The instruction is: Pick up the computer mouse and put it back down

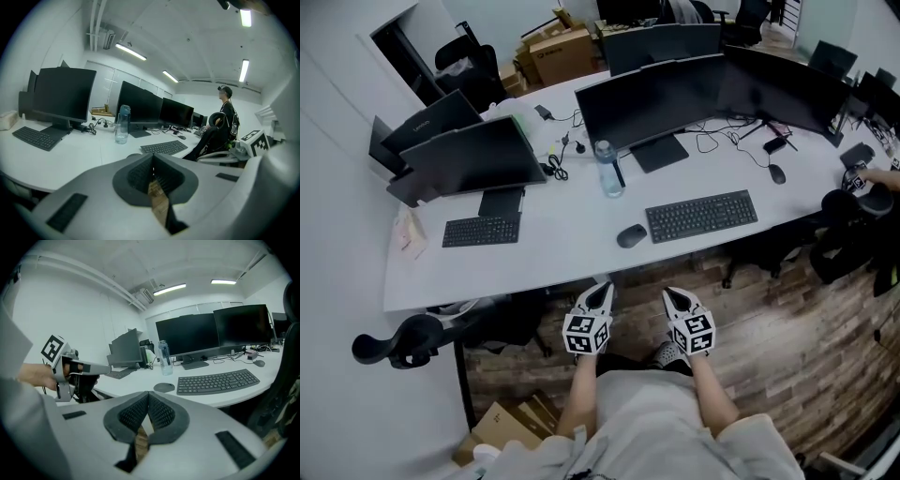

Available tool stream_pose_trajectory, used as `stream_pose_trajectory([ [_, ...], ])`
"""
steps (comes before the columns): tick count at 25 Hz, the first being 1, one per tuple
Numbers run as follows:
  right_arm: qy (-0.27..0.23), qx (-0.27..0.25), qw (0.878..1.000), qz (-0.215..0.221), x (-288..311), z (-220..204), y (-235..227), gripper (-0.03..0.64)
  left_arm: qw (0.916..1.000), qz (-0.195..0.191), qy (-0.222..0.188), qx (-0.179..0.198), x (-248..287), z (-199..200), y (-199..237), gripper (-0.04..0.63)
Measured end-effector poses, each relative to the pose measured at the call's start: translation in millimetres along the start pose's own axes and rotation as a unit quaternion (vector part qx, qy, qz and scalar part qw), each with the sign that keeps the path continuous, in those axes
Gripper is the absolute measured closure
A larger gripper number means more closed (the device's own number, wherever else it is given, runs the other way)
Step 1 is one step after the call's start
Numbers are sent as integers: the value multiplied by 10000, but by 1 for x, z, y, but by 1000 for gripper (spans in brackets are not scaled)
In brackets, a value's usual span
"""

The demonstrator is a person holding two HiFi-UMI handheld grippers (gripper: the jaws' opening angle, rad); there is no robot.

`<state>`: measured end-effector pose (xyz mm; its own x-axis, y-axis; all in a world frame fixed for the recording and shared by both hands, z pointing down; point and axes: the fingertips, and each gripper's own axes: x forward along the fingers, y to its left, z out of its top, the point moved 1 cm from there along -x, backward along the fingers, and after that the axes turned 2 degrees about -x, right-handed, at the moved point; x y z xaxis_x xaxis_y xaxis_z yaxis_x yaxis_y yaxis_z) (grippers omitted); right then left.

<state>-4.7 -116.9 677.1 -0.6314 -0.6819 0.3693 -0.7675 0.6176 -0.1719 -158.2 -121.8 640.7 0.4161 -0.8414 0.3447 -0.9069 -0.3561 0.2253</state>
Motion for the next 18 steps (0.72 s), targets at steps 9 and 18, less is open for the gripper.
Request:
stream_pose_trajectory([
  [9,33,-65,9999,153,6,0,13,607,9998,17,193,42,-8,-18,0,572],
  [18,55,-162,9993,328,9,1,25,607,9991,-5,354,215,-8,-19,0,572],
])
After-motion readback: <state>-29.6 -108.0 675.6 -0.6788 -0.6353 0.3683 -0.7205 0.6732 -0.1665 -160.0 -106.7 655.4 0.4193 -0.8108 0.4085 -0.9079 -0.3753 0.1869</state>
